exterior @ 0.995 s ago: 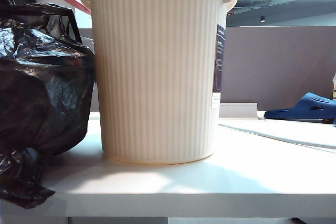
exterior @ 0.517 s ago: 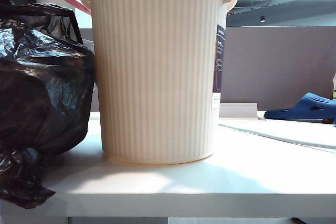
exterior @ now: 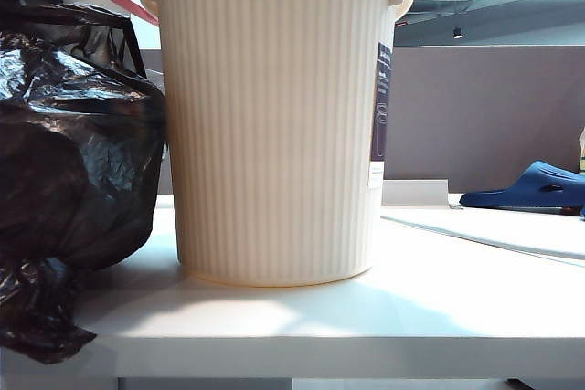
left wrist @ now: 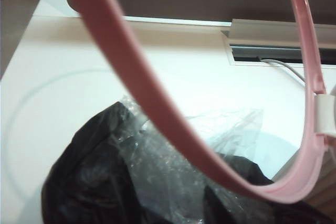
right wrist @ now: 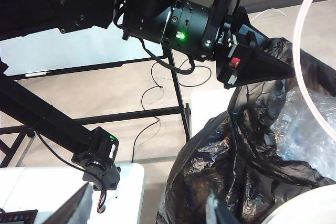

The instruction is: Open the ring lid of the trash can, pull out the black garbage bag inside, and place it on the table.

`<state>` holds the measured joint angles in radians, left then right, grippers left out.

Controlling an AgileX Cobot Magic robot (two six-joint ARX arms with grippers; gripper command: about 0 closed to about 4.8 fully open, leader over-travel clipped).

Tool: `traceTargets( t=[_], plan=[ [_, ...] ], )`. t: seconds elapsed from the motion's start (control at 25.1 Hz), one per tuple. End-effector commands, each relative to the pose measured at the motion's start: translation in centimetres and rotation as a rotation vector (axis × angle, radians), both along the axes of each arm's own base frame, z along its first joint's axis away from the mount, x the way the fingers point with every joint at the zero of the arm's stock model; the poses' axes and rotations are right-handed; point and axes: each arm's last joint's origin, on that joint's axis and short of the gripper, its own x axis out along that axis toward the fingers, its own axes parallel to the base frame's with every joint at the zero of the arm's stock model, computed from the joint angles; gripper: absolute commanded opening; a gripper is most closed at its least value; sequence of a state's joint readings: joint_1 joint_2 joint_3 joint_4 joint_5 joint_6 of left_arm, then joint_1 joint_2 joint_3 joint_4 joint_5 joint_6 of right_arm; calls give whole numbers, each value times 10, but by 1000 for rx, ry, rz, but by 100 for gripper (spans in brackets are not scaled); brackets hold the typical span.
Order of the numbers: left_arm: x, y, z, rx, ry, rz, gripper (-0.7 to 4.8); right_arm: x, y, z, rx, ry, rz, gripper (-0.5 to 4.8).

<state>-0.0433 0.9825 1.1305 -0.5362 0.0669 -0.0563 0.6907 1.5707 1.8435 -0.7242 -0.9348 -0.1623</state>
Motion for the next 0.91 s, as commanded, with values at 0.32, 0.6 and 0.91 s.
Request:
traceTargets(
  t=[0.32, 0.6, 0.91],
  plan=[
    [-4, 2, 1, 20, 8, 34, 377, -2, -1, 2, 0, 0, 4, 270],
    [-23, 2, 10, 15, -39, 39, 377, -2, -1, 1, -4, 3, 1, 270],
    [-89, 3, 31, -96, -192, -16, 376, -1, -2, 1, -27, -9, -61, 271]
  ],
)
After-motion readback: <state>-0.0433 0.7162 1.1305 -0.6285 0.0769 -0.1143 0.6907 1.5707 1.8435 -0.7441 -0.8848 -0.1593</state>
